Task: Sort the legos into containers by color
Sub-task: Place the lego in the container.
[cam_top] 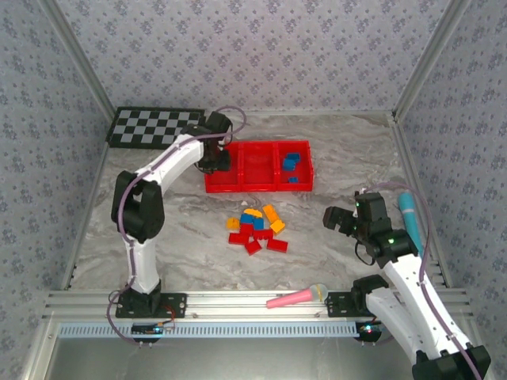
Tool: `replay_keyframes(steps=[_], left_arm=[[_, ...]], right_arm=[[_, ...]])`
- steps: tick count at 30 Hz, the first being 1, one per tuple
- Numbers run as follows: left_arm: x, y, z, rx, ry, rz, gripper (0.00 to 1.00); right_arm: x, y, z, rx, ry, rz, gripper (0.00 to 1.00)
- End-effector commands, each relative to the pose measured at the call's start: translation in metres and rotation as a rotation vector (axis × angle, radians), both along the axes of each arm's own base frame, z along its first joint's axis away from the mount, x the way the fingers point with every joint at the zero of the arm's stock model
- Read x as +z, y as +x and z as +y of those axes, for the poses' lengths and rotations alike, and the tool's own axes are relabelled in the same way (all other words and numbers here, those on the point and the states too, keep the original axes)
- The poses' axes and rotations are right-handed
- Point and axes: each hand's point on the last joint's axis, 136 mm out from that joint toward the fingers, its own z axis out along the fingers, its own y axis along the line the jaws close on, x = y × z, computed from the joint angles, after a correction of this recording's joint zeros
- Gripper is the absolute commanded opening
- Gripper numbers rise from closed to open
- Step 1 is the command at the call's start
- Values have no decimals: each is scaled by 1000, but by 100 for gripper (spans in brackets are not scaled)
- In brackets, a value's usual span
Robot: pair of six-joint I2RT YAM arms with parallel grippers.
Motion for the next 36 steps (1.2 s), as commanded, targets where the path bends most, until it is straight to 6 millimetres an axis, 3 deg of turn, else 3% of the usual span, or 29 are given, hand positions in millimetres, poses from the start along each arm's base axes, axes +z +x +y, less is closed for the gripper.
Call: replay_keyframes(steps=[1, 20, 25, 29, 32, 36], left_arm=[[9, 5, 3, 1, 0, 6, 33], [7, 29, -5, -12, -7, -12, 43], [19, 28, -8, -15, -37, -44, 44], [58, 6, -12, -32, -95, -130, 53], [78, -27, -18, -68, -121, -163, 71], [74, -81, -28, -122, -142, -157, 86]], right_arm=[[-2, -1, -3, 1, -13, 0, 100], [8, -1, 0, 16, 10, -57, 100], [8, -1, 3, 29, 23, -61, 100], [8, -3, 4, 29, 34, -33, 100], [8, -4, 11, 38, 71, 3, 100], [3, 2, 19, 40, 115, 51, 100]])
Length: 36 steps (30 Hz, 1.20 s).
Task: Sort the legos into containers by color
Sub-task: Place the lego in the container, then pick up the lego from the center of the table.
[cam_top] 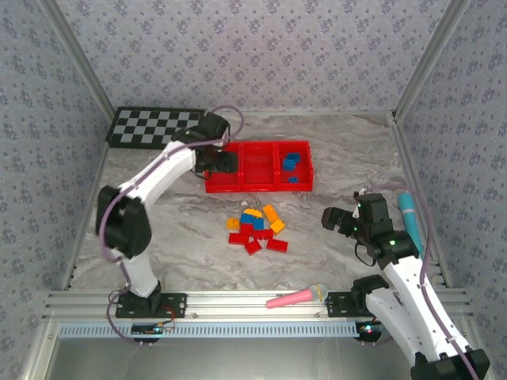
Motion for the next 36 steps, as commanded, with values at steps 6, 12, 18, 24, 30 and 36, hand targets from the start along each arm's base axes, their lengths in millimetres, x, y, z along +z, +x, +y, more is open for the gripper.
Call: replay_keyframes(steps=[6, 12, 18, 24, 30, 36], left_arm=[[-17, -91, -13, -59, -52, 63, 100], [-15, -115, 7, -14, -89, 50, 100], [-9, -133, 16, -75, -123, 25, 100], [-4, -153, 25, -114, -168, 4, 100], [2, -169, 29, -146, -235, -17, 100], [9, -184, 30, -186, -309, -46, 100]], right_arm=[[19, 30, 32, 60, 131, 53, 100], [15, 50, 78, 213, 79, 146, 100], [-5, 71, 120, 375, -113, 229, 97], [-18, 83, 150, 526, -231, 258, 86], [-33, 86, 169, 575, -264, 238, 79], [-53, 82, 178, 611, -255, 290, 78]])
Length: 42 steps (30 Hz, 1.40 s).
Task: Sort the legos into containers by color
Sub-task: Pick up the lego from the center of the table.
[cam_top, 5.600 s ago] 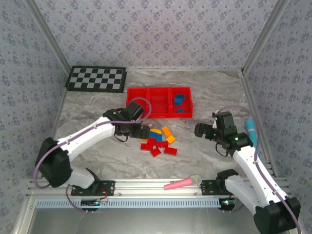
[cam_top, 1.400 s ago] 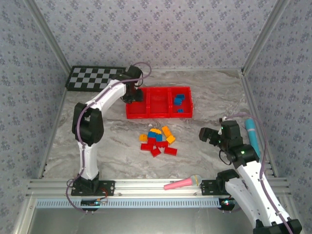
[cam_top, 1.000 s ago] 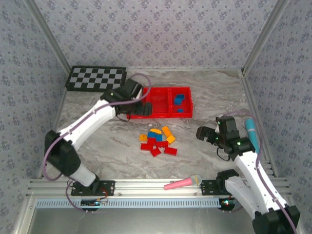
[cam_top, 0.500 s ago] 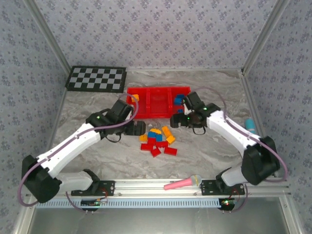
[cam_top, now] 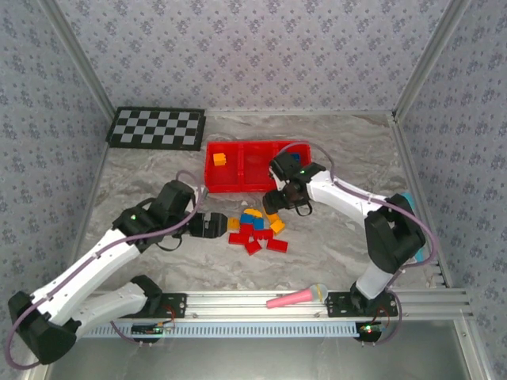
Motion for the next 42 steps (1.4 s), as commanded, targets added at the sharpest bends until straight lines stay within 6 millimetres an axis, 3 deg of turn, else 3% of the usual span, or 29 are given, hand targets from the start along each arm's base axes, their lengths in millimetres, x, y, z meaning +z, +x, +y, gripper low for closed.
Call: replay_keyframes(steps=[1, 12, 25, 35, 42], left_arm=[[6, -6, 0, -23, -33, -20, 100], [5, -13, 8, -22, -30, -19, 100], [6, -15, 11, -16, -36, -40, 100], [8, -15, 16, -5, -27, -53, 100], [9, -15, 21, 11, -17, -67, 100]], right_arm=[[-7, 3, 7, 35, 2, 16, 78], [-35, 4, 23, 72, -14, 74, 76], [-57, 1, 26, 87, -60, 122, 73], [-65, 7, 20, 70, -136, 117, 65], [-68, 4, 7, 27, -188, 136, 54]])
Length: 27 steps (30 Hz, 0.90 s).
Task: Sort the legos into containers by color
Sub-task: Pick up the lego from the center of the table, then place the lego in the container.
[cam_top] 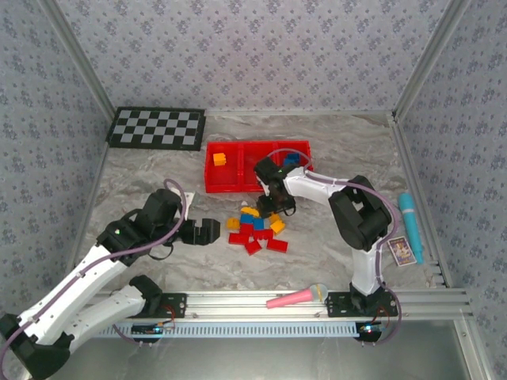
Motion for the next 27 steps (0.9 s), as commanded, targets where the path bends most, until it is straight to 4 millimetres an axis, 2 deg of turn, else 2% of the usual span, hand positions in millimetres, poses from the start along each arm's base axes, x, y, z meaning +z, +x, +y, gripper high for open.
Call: replay_keyframes(steps=[1, 5, 8, 10, 12, 17, 20, 22, 27], left_arm=[[-2, -2, 8, 10, 27, -9, 100], [0, -2, 12, 23, 32, -16, 100], [1, -3, 16, 37, 38, -24, 100], [2, -3, 19, 47, 41, -29, 100], [2, -3, 21, 56, 44, -33, 100], [0, -1, 23, 74, 52, -37, 100], [-1, 0, 23, 77, 52, -39, 100], [-2, -1, 25, 81, 57, -36, 100], [-1, -1, 25, 82, 53, -46, 100]], right_arm=[[-7, -7, -15, -19, -84, 30, 52], [-8, -2, -19, -31, -109, 17, 47], [-2, 3, -19, -41, -124, -15, 36], [12, 3, -16, -29, -130, -48, 28], [32, 3, -11, -19, -126, -86, 23], [89, 15, 8, -21, -31, -200, 18], [117, 44, 20, -56, 60, -265, 16], [126, 67, 27, -88, 119, -266, 16], [127, 123, 43, -155, 231, -230, 15]])
